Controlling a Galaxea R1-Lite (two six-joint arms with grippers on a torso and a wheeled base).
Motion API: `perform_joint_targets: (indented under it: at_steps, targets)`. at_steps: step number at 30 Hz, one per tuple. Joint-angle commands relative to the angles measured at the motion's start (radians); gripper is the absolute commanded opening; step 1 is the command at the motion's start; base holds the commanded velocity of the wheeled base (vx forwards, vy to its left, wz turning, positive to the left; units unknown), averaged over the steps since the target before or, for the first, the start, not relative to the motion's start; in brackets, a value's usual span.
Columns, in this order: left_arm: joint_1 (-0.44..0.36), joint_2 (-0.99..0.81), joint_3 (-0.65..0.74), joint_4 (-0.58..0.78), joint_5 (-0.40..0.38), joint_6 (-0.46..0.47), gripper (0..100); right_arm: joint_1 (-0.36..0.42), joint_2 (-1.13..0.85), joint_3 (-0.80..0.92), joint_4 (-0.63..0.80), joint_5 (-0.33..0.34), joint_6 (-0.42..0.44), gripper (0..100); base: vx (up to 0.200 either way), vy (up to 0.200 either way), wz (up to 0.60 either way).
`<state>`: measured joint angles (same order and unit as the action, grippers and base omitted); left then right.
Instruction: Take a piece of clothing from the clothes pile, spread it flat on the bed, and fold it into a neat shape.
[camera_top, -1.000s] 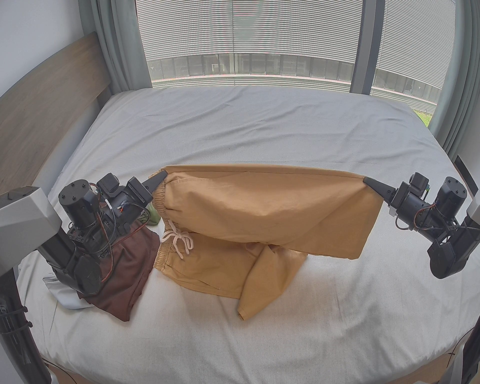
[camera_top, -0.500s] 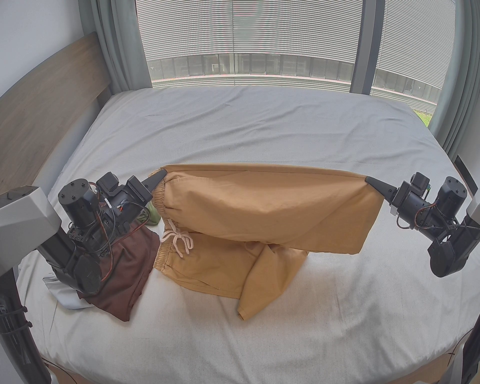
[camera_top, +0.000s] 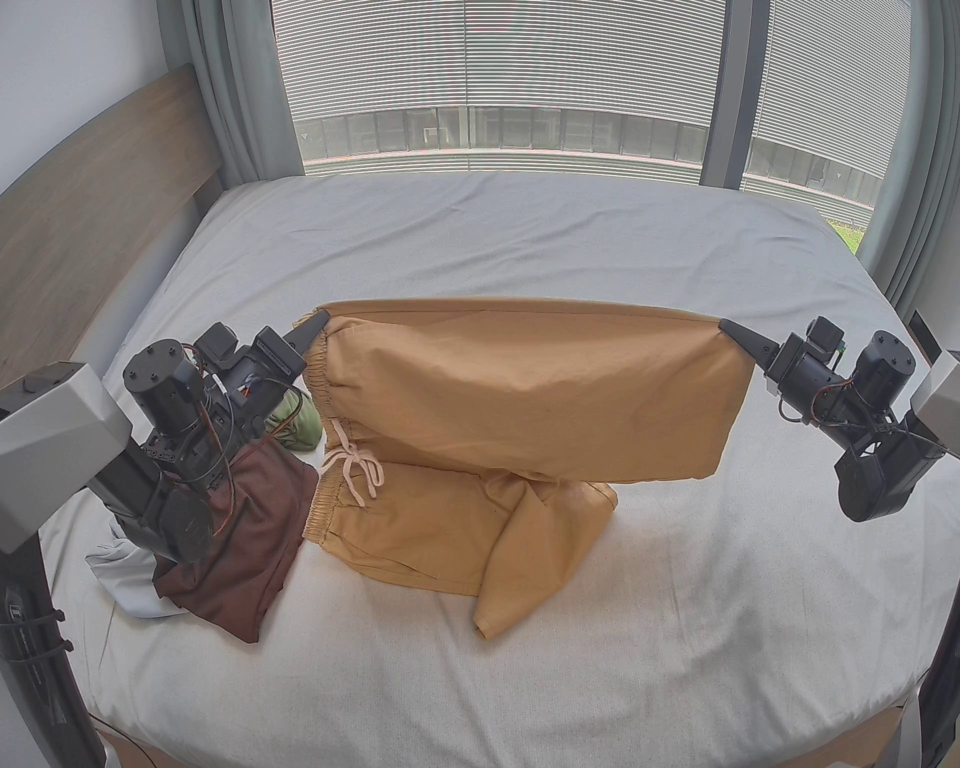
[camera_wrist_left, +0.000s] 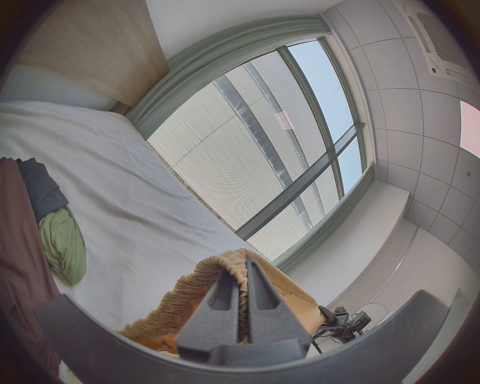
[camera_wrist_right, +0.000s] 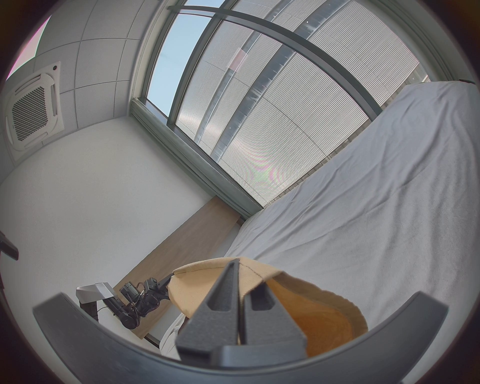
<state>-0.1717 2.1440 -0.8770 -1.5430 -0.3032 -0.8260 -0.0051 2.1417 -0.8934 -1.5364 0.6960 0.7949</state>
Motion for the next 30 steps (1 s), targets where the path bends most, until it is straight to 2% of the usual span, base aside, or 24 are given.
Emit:
perform_joint_targets:
  at_steps: [1,14,30]
  targets:
    - [0.004,0.096,-0.089,0.000,0.019,-0.001,0,0.004,0.119,-0.094,0.001,0.000,0.001,0,0.000,0.000,0.00]
    - [0.004,0.232,-0.249,0.004,0.021,-0.004,0,0.008,0.293,-0.302,0.004,0.000,0.004,0,0.000,0.000,0.00]
    - [0.012,0.347,-0.399,0.004,0.042,-0.007,0,0.010,0.419,-0.458,0.005,-0.006,0.007,0,0.000,0.000,0.00]
